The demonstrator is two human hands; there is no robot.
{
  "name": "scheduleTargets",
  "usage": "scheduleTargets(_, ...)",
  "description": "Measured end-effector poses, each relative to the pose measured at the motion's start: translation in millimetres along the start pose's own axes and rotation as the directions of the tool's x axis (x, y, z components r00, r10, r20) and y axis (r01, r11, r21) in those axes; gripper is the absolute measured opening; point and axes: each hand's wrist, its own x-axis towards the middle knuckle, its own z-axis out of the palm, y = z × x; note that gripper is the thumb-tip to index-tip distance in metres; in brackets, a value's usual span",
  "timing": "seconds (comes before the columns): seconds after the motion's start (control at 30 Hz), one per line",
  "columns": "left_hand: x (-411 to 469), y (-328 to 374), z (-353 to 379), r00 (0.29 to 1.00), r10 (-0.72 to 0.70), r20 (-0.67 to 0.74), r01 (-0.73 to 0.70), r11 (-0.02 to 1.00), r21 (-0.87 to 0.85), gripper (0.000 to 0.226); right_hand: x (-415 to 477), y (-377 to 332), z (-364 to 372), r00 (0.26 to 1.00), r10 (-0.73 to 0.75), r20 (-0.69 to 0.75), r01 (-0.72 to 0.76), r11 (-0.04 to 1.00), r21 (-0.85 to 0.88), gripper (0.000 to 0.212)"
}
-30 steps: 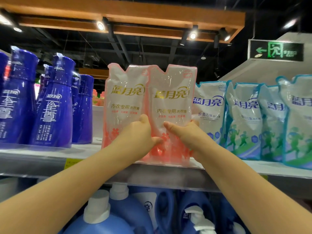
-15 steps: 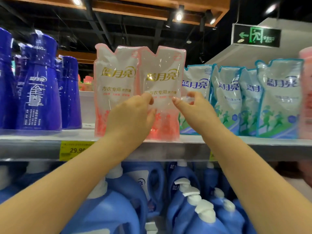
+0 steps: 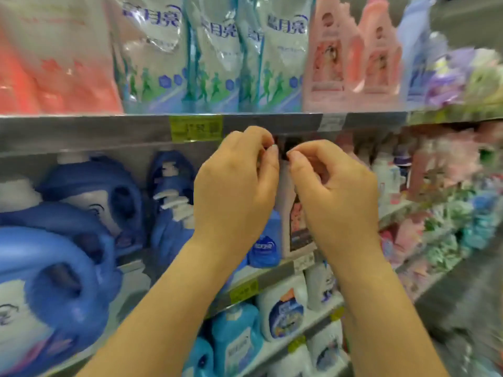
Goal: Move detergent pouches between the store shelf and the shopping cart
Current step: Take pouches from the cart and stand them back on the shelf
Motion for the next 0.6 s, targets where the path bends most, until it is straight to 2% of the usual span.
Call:
scheduleTargets(0.17,-52.1,96.0,78.1,0.989,-0.085,0.120,0.095,0.992,-0.079,0.011,-35.4,80.8,-117.2,0.985,0.173,0.017,-0.172,0.984,-0.048,0.012)
scheduleTargets(0.33,-88.8,194.3,162.7,0.967,-0.166,0.196,0.190,0.975,-0.112,0.023,-58.1,167.9,-236.1,0.957,0.279,0.071,-0.260,0.944,-0.204,0.013)
scheduleTargets(0.47,-115.0,272.8,242.4,0.906,-0.205,0.371,0.289,0.939,-0.187,0.017,-68.0,229.1,-329.7,0.898,0.440,0.015,-0.414,0.856,-0.309,0.012)
scheduleTargets(0.6,-130.8,331.3,322.5,0.833,-0.221,0.507,0.382,0.893,-0.238,0.013,-85.8,296.7,-402.9,0.801,0.590,-0.102,-0.581,0.725,-0.371,0.012)
